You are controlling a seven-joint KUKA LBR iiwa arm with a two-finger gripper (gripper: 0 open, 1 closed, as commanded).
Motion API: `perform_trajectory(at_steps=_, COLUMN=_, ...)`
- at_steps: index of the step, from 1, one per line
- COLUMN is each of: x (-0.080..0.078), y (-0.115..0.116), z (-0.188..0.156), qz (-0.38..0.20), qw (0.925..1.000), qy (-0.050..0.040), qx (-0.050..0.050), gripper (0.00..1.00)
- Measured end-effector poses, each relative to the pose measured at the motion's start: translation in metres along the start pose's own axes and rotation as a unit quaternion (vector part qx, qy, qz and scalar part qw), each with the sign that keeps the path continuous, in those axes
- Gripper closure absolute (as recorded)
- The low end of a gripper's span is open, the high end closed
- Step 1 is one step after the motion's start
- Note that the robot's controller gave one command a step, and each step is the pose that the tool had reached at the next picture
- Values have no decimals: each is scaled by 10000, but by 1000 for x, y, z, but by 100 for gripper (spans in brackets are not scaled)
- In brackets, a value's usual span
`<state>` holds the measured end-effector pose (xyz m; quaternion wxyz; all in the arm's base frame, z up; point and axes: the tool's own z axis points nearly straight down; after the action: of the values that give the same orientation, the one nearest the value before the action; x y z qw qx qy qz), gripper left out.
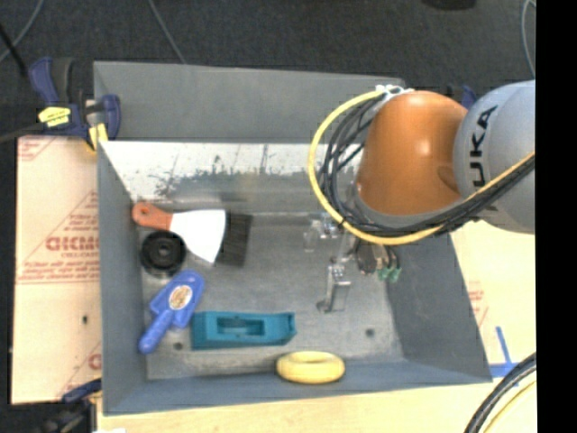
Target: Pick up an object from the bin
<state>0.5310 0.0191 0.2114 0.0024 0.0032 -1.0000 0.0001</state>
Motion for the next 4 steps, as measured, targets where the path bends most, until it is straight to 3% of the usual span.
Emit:
perform_trajectory(at_steps=1, x=-1, y=0, z=-4, qz=3, qw=10000, qy=-41, qx=-1, gripper=0)
perform_trajectory(at_steps=2, x=0, y=0, z=-48, qz=-295, qw=9996, qy=-6, qx=3, gripper=0)
perform_trajectory(at_steps=3, x=-5, y=5, z=-71, qz=40, qw=10000, qy=-74, qx=-4, gripper=0)
perform_trajectory(at_steps=4, x=6, y=26, z=-37, qz=225, qw=9997, qy=-53, qx=-2, gripper=0)
